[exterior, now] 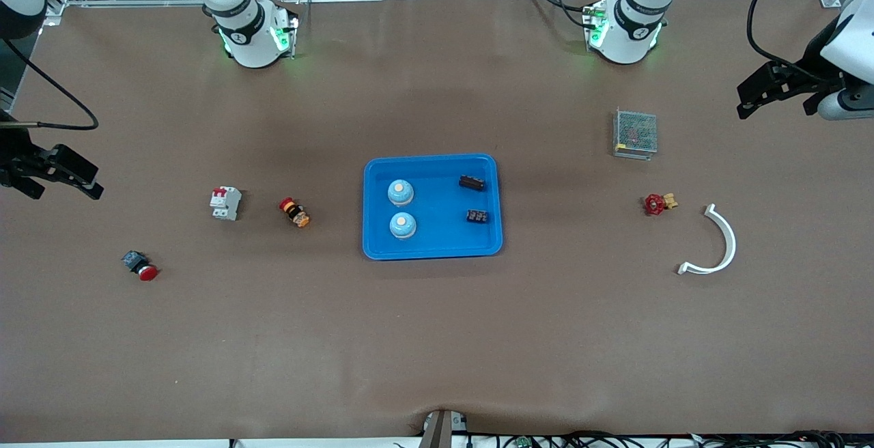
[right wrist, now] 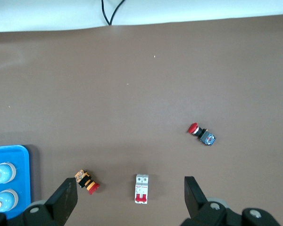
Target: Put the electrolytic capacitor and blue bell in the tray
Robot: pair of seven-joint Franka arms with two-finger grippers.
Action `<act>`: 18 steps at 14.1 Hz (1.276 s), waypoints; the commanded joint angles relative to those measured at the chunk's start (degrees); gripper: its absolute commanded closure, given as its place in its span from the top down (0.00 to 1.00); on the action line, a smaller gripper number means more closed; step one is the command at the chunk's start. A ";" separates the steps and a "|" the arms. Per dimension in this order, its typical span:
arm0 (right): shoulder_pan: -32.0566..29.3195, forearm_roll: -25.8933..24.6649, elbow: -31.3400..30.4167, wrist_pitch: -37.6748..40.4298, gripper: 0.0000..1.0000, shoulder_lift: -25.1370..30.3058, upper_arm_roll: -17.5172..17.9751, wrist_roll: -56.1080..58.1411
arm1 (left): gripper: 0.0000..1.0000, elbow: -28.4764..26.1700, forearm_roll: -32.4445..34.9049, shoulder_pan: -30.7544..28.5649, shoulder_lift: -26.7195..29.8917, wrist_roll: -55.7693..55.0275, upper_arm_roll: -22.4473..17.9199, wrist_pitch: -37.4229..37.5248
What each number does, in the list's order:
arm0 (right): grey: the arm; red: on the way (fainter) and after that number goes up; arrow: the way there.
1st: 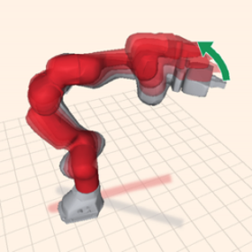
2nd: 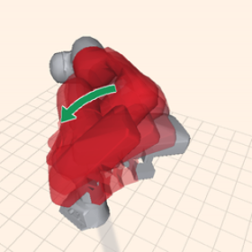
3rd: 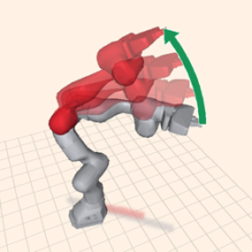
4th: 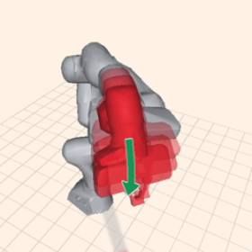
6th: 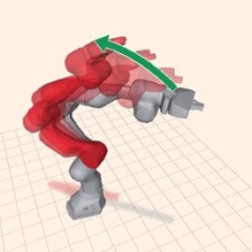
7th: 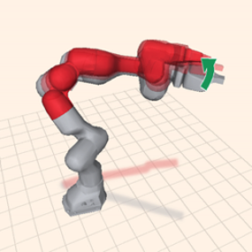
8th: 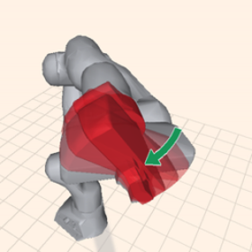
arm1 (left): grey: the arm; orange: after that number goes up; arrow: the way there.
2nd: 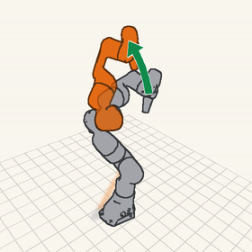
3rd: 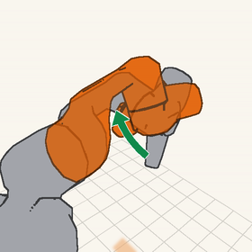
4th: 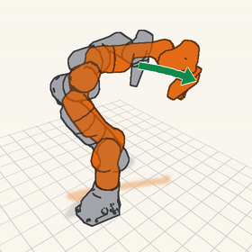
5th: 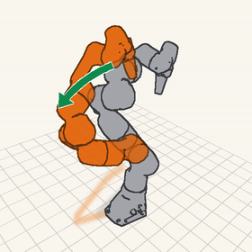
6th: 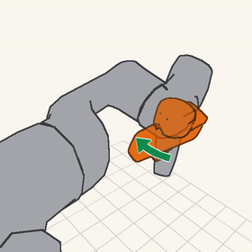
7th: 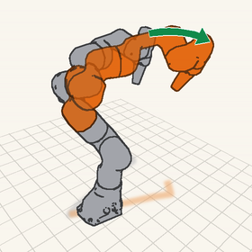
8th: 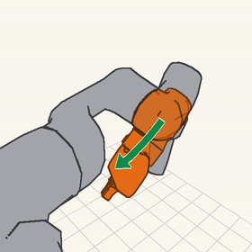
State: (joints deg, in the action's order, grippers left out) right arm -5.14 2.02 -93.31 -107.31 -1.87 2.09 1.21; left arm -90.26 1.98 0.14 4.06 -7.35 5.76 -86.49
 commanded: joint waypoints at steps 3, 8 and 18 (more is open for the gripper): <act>-0.31 -0.61 0.32 -0.80 1.00 0.64 0.02 -0.07 | 1.00 1.93 -0.57 -0.14 -1.07 0.93 0.13 0.36; -0.22 -0.70 0.32 -0.98 1.00 0.73 0.11 0.02 | 1.00 1.93 -1.10 -0.31 -1.07 1.11 0.13 0.36; -0.22 -0.70 0.32 -1.06 1.00 0.64 0.11 0.02 | 1.00 1.93 -1.27 -0.05 -0.90 0.76 0.57 0.62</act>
State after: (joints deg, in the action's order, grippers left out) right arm -5.18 2.02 -92.92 -108.33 -1.80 1.96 1.22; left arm -89.71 1.97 0.42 3.63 -7.12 6.03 -86.49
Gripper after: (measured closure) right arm 0.000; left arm 0.000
